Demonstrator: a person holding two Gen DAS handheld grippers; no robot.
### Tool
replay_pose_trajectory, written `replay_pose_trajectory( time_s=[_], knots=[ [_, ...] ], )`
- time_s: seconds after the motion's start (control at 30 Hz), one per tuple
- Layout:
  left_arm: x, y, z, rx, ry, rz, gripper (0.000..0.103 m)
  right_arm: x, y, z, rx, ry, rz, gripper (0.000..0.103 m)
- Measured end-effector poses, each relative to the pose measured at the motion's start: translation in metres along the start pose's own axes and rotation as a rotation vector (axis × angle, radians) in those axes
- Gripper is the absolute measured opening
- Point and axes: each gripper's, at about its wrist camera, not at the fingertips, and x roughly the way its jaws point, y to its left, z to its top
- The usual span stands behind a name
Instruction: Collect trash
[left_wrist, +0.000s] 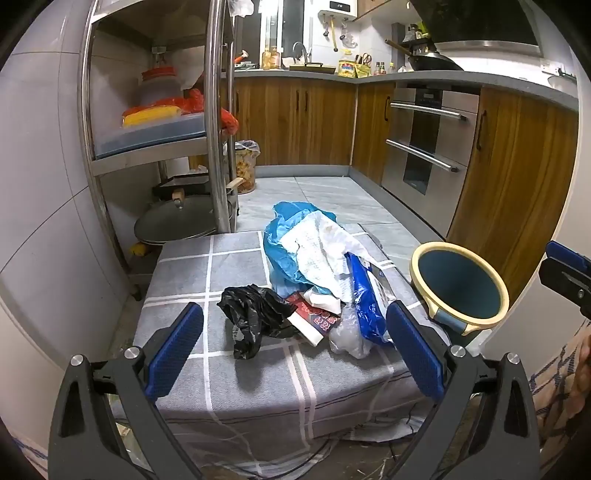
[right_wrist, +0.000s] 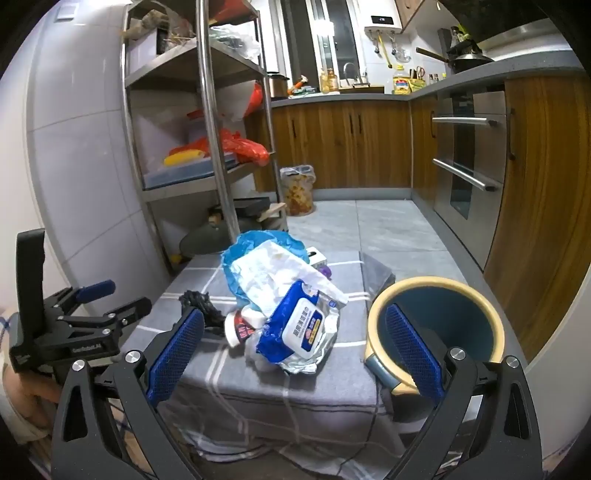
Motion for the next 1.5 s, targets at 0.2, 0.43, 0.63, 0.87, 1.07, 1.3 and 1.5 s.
replay_pose_trajectory(
  time_s=[0.2,0.43,0.63,0.87,1.07,1.3,1.5],
  knots=[
    [-0.0004,-0.0011,-0.0002,-0.001,0.001,-0.002,0.098,0.0042,-0.0004,-0.0017,0.002,-0.001,-0.003,0.098],
    [-0.0007,-0.001,-0.0005,-0.002,0.001,-0.002,0.098,-0.0009,-0.0007,0.0004,0.006,0.001,-0.006,0.098],
    [-0.0007,-0.0016,-0.0006,-0.003,0.003,-0.001,0.098,0.001,-0.0026,0.001,0.005,0.002,-0.018,0.098],
    [-0.0004,-0.001,-0.0009,-0.002,0.003,-0.004,0.098,0.0053,-0.0024,-0.0013,0.01,0.012,-0.033,0.098],
    [-0.0003,-0.0009,-0.0007,-0.006,0.003,-0.002,0.098,0.0056,-0.0039,-0.0023,0.01,0.014,-0.04,0.098],
    [0.0002,-0.0015,-0.0018,-0.003,0.005,-0.002,0.098,0.0065,-0.0049,-0.0035,0.01,0.016,-0.041,0.098],
    [0.0008,-0.0015,-0.0033,-0.004,0.006,0.001,0.098,0.0065,-0.004,-0.0031,0.009,0.016,-0.041,0.098]
  ],
)
